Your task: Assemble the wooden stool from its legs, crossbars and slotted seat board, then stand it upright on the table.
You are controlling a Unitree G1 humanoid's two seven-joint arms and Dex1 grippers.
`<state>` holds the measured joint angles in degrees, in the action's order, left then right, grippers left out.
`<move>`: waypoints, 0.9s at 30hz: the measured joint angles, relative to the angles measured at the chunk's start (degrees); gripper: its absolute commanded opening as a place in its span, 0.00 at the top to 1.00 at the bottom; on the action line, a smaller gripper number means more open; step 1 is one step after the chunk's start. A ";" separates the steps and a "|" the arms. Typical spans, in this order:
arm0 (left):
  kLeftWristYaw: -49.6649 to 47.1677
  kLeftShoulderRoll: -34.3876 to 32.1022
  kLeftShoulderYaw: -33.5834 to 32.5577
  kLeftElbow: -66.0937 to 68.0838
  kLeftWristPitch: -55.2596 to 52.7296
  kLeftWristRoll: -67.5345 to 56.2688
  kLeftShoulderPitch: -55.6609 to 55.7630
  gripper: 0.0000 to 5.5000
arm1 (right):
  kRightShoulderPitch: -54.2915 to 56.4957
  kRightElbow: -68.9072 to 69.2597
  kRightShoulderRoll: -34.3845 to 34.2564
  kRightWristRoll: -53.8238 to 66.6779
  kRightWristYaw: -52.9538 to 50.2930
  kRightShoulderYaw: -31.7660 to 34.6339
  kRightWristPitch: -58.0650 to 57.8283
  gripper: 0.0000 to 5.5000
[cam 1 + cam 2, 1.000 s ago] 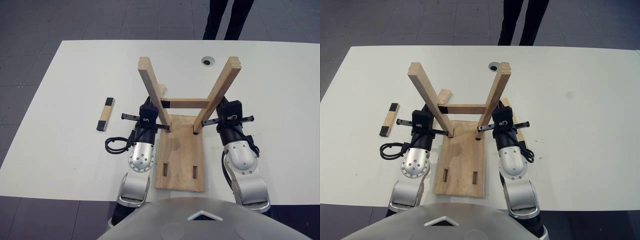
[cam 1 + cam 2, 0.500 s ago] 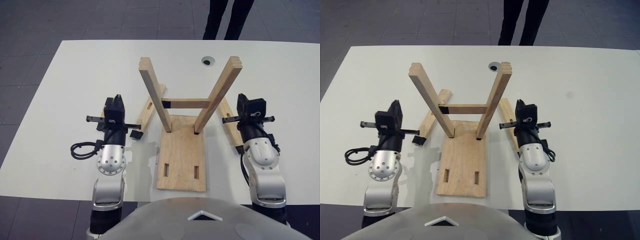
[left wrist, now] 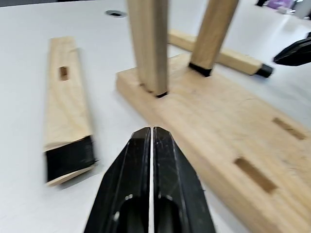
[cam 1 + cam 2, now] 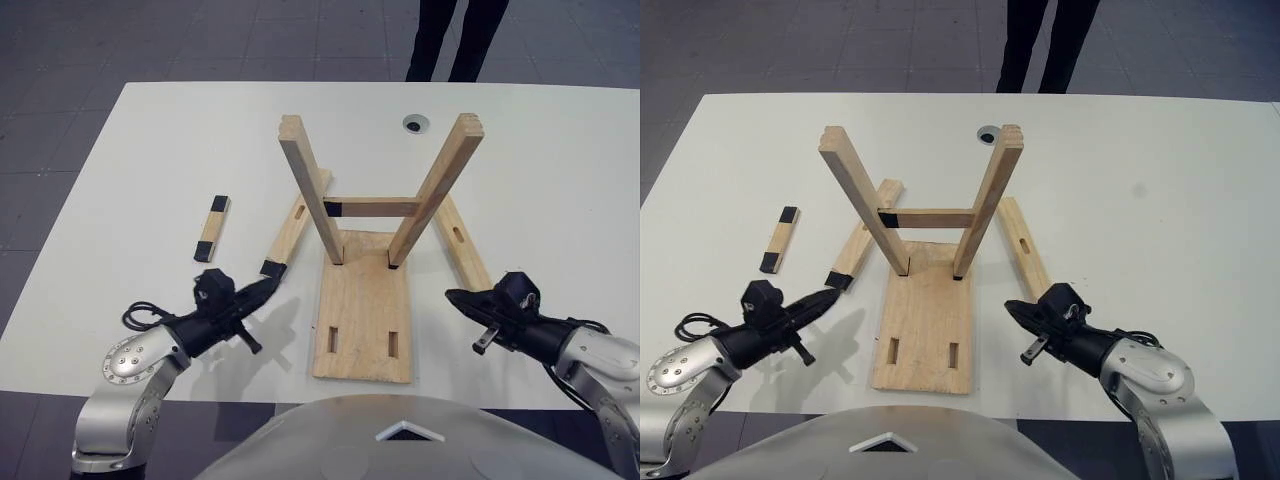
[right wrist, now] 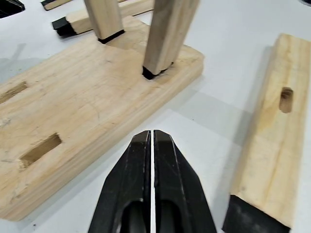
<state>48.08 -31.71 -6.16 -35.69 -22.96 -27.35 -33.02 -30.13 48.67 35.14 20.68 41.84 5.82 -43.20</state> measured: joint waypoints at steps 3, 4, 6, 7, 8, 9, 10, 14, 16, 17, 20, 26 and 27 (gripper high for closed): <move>2.71 -0.44 4.48 -3.11 -0.90 -3.30 0.23 0.98 | -0.59 0.32 2.13 -0.13 1.15 -4.09 0.36 0.98; 2.82 -0.36 5.88 -3.73 -1.25 -4.11 0.89 0.98 | -0.69 0.34 2.32 -0.15 1.34 -5.33 0.61 0.98; 2.77 -0.41 8.62 -3.88 -2.19 -4.47 2.53 0.98 | -0.19 0.22 3.54 -0.43 1.55 -7.86 1.37 0.98; 2.75 -0.67 10.45 -3.86 -2.89 -3.91 2.95 0.98 | 0.26 0.05 3.94 -0.95 1.56 -9.37 1.74 0.98; 2.66 -1.26 11.94 -3.77 -3.51 -3.17 3.22 0.98 | 0.72 -0.24 4.21 -1.44 1.55 -10.72 1.86 0.98; 2.44 -2.30 13.26 -3.49 -3.70 -1.49 3.48 0.98 | 1.16 -0.56 4.44 -1.82 1.49 -12.10 1.91 0.98; 2.07 -2.89 13.89 -3.30 -3.71 -0.23 3.64 0.98 | 1.55 -0.80 4.66 -2.21 1.42 -12.98 2.00 0.98; -0.56 -6.22 17.10 -2.18 -3.71 7.59 5.05 0.98 | 3.09 -1.05 5.59 -2.83 1.10 -17.25 2.15 0.98; -1.75 -7.42 17.57 -2.21 -3.68 10.06 5.44 0.98 | 3.83 -0.85 5.65 -2.80 0.89 -18.23 2.13 0.98; -2.30 -7.84 17.63 -2.25 -3.67 10.94 5.45 0.98 | 4.06 -0.67 5.65 -2.67 0.82 -18.71 2.11 0.98; -3.57 -8.21 17.28 -2.27 -3.67 11.92 5.55 0.98 | 4.27 0.49 5.68 -2.34 0.39 -19.45 1.93 0.98; -2.51 -9.41 19.70 -2.44 -2.87 11.97 4.77 0.98 | 4.75 1.48 7.47 -1.90 0.41 -20.79 1.23 0.98; -2.30 -9.46 20.38 -2.47 -2.43 12.01 4.48 0.98 | 5.02 1.40 8.06 -2.08 0.45 -21.41 1.06 0.98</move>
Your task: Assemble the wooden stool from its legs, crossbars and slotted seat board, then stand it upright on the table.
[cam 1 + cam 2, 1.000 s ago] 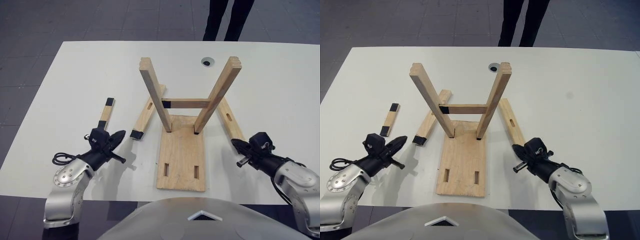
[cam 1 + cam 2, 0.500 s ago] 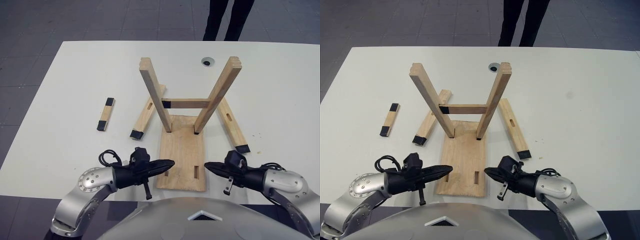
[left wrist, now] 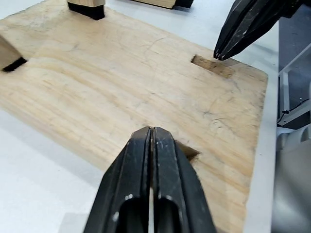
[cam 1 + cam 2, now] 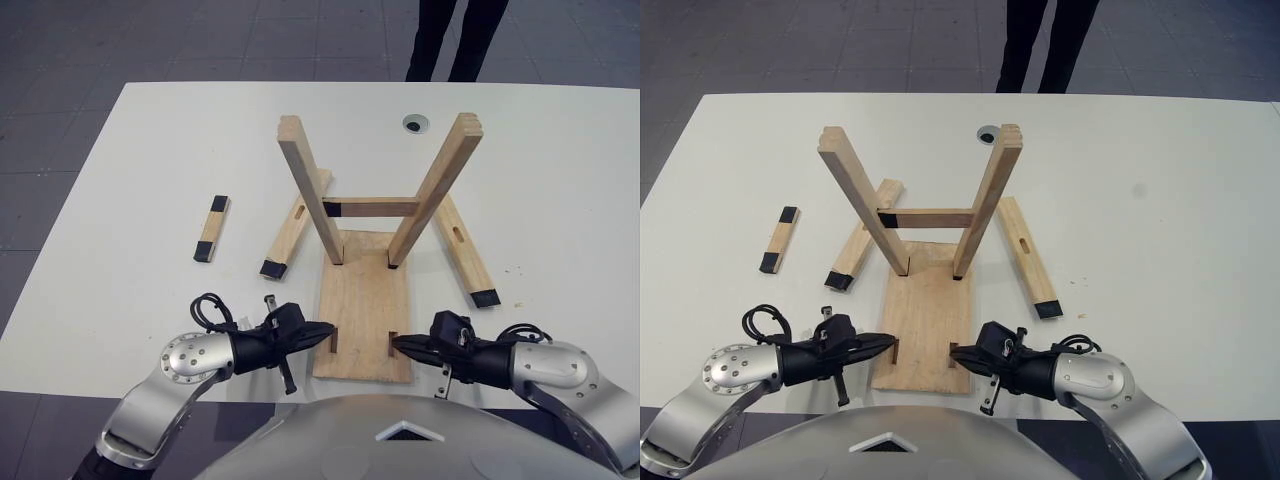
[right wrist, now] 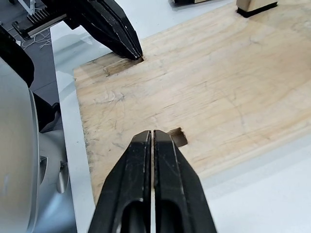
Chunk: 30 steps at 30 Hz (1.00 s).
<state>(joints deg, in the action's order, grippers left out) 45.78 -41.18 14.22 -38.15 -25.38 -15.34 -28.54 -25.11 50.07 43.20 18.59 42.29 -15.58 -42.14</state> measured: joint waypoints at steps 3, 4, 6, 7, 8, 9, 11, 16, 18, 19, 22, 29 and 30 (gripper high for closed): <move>0.00 -0.34 1.48 0.13 1.08 0.52 -0.04 0.98 | 1.38 -1.39 0.64 -0.70 0.01 -2.07 -0.22 0.98; -0.03 -0.52 1.51 0.09 1.12 0.53 -0.05 0.98 | 1.99 -1.80 0.87 -0.89 0.08 -2.53 -0.09 0.98; -0.03 -1.34 1.25 -0.14 1.13 0.51 0.01 0.98 | 2.82 -2.58 1.02 -0.97 0.25 -3.38 0.39 0.98; -0.04 -1.87 1.03 -0.20 1.13 0.51 0.17 0.98 | 3.46 -3.18 1.04 -0.97 0.32 -3.72 0.70 0.98; -0.05 -2.05 0.87 -0.02 1.12 0.51 0.27 0.98 | 3.94 -3.63 1.04 -0.96 0.35 -3.96 0.74 0.98; -0.09 -2.10 0.88 0.32 1.07 0.53 0.64 0.98 | 4.36 -3.99 1.06 -0.96 0.41 -4.11 0.83 0.98; -0.24 -2.09 1.12 1.05 1.03 0.61 1.99 0.98 | 5.11 -4.61 1.06 -0.87 0.42 -4.30 1.00 0.98; -2.51 0.15 3.46 5.81 0.93 2.79 9.90 0.98 | 6.57 -6.48 0.72 -0.20 -0.03 -3.58 1.43 0.98; -4.15 2.89 4.54 9.46 0.43 3.36 14.56 0.98 | 8.02 -8.12 -0.16 0.00 -0.27 -3.16 1.73 0.98; -4.57 3.75 4.93 10.78 0.21 3.74 16.22 0.98 | 8.82 -8.84 -0.40 0.08 -0.40 -3.05 1.97 0.98; -6.50 5.87 5.76 13.32 -0.17 4.48 19.15 0.98 | 12.52 -12.70 -1.14 0.20 -0.45 -1.91 2.77 0.98; -7.77 7.28 6.28 15.01 -0.03 4.95 20.46 0.98 | 19.65 -26.98 -1.35 -2.57 -1.46 2.07 4.19 0.98; -7.80 7.29 6.30 15.16 0.00 4.96 20.60 0.98 | 19.90 -27.79 -1.36 -2.63 -1.17 2.14 4.88 0.98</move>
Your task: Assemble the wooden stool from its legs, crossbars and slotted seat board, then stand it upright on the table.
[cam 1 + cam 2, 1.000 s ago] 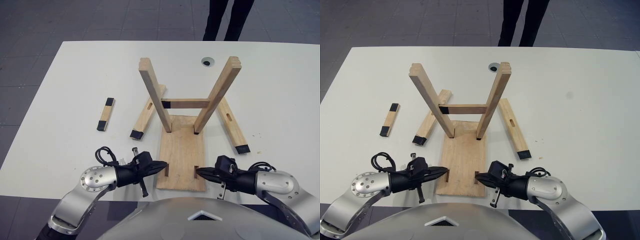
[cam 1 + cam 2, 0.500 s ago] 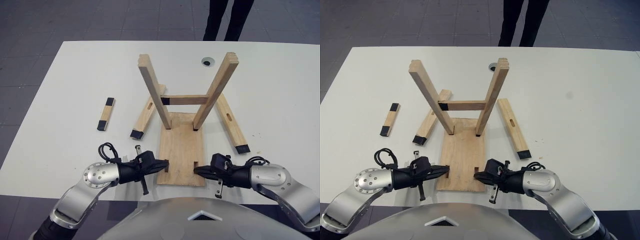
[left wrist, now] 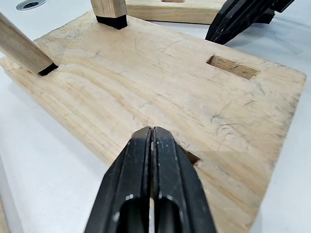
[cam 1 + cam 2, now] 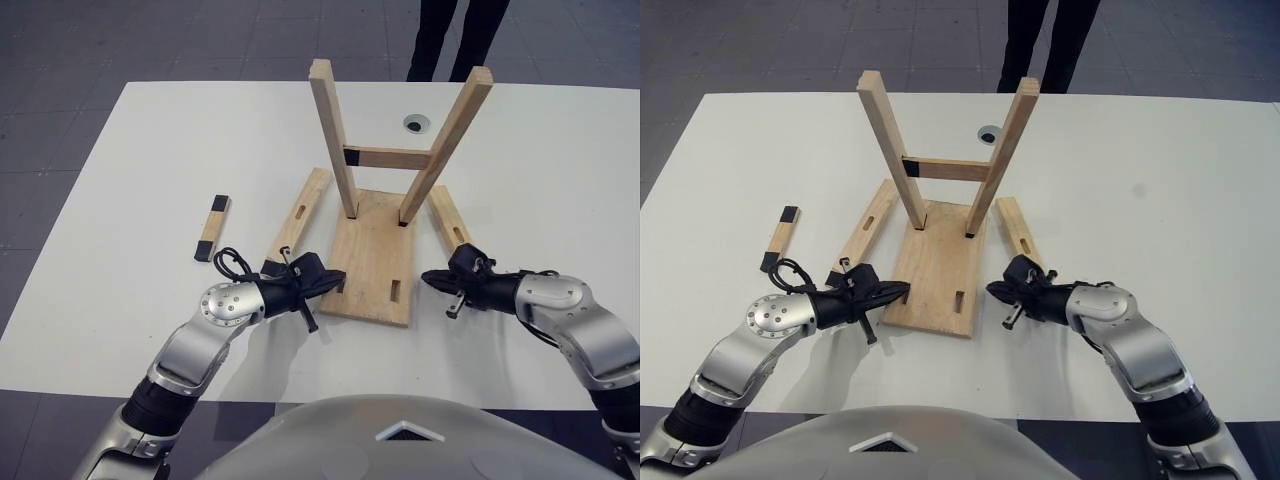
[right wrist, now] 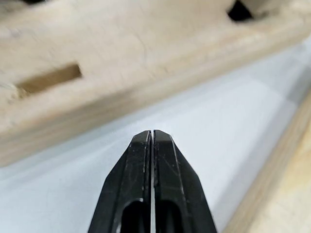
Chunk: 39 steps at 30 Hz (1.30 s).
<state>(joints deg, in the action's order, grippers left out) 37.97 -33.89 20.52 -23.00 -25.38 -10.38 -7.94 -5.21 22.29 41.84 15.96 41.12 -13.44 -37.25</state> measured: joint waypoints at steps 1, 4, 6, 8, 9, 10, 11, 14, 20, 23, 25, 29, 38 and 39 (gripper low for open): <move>-0.01 0.03 -0.02 0.21 0.02 0.00 0.26 0.98 | 0.32 -0.70 -0.03 -0.04 0.17 0.06 0.45 0.98; -0.82 1.01 -0.30 2.11 0.25 0.05 1.85 0.98 | 1.15 -2.70 -0.20 -0.16 0.31 0.36 1.53 0.98; -1.57 1.59 -1.00 3.21 0.36 0.27 2.78 0.98 | 1.02 -2.72 -0.23 -0.21 0.31 0.35 1.94 0.98; -2.59 2.25 -2.08 4.28 0.38 0.33 3.29 0.98 | 0.74 -2.69 -0.23 -0.22 0.26 0.39 2.07 0.98; -2.95 2.82 -2.65 4.36 0.45 0.32 3.33 0.98 | 0.64 -2.64 -0.25 -0.21 0.19 0.42 2.09 0.98; -3.45 3.54 -3.07 4.41 0.21 0.13 3.26 0.98 | 0.60 -2.62 -0.27 -0.21 0.18 0.49 2.12 0.98; -3.60 4.62 -3.76 4.37 -0.17 -0.76 3.02 0.98 | 0.57 -2.56 -0.29 -0.19 0.20 0.60 2.12 0.98; -3.18 6.99 -6.77 1.53 -0.75 -5.91 1.98 0.98 | 0.36 -2.31 -0.47 -0.15 0.16 0.90 2.17 0.98; -2.10 7.66 -10.46 -3.66 -3.31 -12.77 0.16 0.98 | 0.01 -2.17 -0.60 -0.15 0.04 1.11 2.20 0.98; -1.47 7.61 -12.03 -5.20 -3.38 -15.07 -1.16 0.93 | -0.06 -2.12 -0.72 -0.15 -0.07 1.20 2.15 0.98; -1.73 7.60 -14.13 -6.91 -2.32 -15.75 -1.87 0.87 | -0.40 -1.64 -1.21 -0.11 -0.73 1.58 1.96 0.98; -8.19 6.29 -18.71 -6.06 5.01 -6.05 -3.44 0.75 | -3.31 3.22 -4.88 1.17 -5.45 5.77 0.79 0.98; -11.98 4.39 -29.41 0.64 16.47 1.58 -11.52 0.65 | -11.76 16.99 -9.77 4.62 -12.43 12.22 -1.76 0.98; -12.15 3.79 -30.43 2.23 16.86 2.15 -11.63 0.65 | -11.85 17.01 -9.80 4.61 -12.65 12.22 -1.82 0.98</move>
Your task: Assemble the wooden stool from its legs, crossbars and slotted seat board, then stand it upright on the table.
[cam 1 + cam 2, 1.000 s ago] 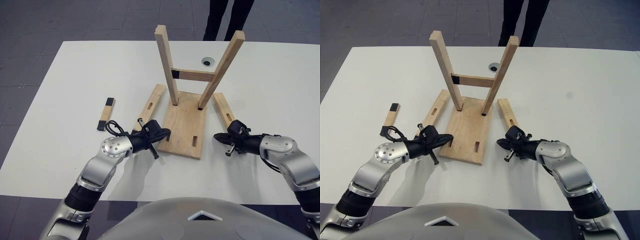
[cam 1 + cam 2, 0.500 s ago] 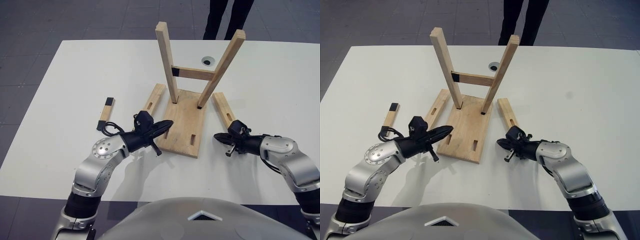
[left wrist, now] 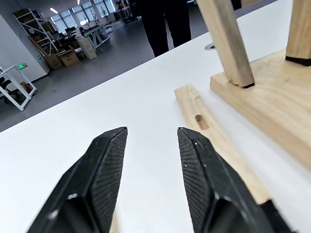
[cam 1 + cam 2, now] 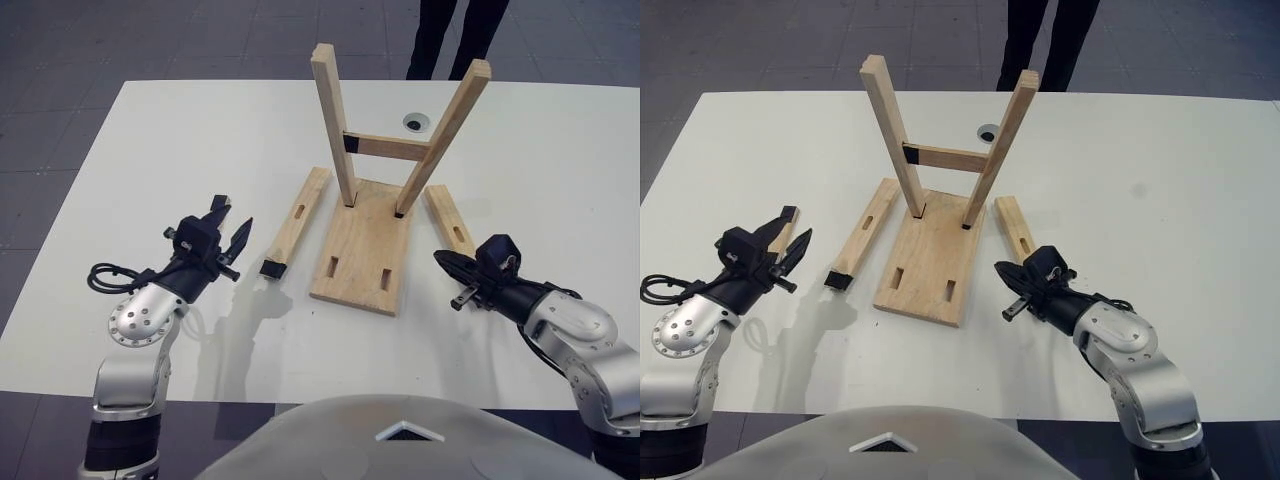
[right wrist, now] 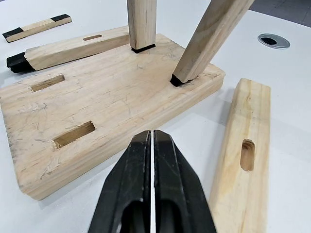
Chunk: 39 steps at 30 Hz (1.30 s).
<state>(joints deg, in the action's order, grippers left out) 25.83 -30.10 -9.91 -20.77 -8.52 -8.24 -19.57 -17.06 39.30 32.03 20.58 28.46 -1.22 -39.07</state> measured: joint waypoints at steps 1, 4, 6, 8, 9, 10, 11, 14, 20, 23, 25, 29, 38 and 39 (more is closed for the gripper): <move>-0.33 -0.22 -0.60 1.00 0.16 0.84 0.10 0.65 | -0.03 0.05 -0.09 -0.04 -0.34 0.00 -0.02 0.98; -3.95 -0.02 -1.01 3.92 -0.46 4.16 1.32 0.60 | -0.59 0.74 -1.50 -0.18 -2.37 0.33 0.18 0.98; -7.38 2.18 -1.66 5.14 -2.97 4.57 2.50 0.55 | -1.56 1.69 -5.18 -0.33 -6.29 2.46 1.93 0.98; -8.63 3.69 -1.84 5.88 -4.64 4.10 2.88 0.49 | -2.91 2.41 -6.90 -2.28 -9.10 3.51 4.05 0.98; -8.82 4.10 -1.91 6.41 -5.38 3.93 3.06 0.49 | -3.79 2.78 -7.28 -3.26 -10.15 3.62 5.13 0.98; -8.83 4.70 -2.12 6.93 -7.08 2.88 3.29 0.49 | -5.04 3.03 -7.53 -5.51 -11.49 3.42 6.94 0.98; -8.73 5.15 -2.02 7.28 -8.33 2.47 3.33 0.49 | -6.15 3.04 -7.59 -8.17 -12.78 3.19 9.00 0.98; -7.78 5.86 -1.95 8.28 -12.10 0.31 3.51 0.49 | -7.56 3.07 -7.49 -13.64 -14.30 1.83 13.06 0.98; -8.44 5.51 -2.27 10.89 -15.72 0.76 4.14 0.49 | -8.47 2.82 -7.51 -15.82 -14.21 1.25 15.19 0.98; -9.11 4.77 -2.55 11.54 -16.14 1.87 4.62 0.49 | -8.64 2.82 -7.60 -15.84 -14.16 1.50 15.26 0.98; -9.53 4.77 -2.55 11.70 -16.11 2.36 4.66 0.49 | -8.81 2.83 -7.61 -15.85 -13.94 2.09 15.42 0.98; -9.30 4.77 -2.60 12.23 -16.16 2.24 4.89 0.49 | -9.41 2.83 -7.89 -15.85 -13.73 2.38 15.72 0.98; -5.76 5.06 -3.90 12.19 -22.50 -4.45 6.29 0.73 | -9.38 3.32 -9.44 -15.93 -14.25 3.70 16.31 0.98; -5.82 5.05 -3.82 12.38 -22.53 -4.45 6.34 0.76 | -9.36 3.50 -9.57 -15.94 -14.39 4.18 16.39 0.98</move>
<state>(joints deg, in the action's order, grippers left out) 20.00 -25.05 -13.73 -8.39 -31.05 -12.69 -13.23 -26.42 42.80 22.47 4.64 14.08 2.96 -22.68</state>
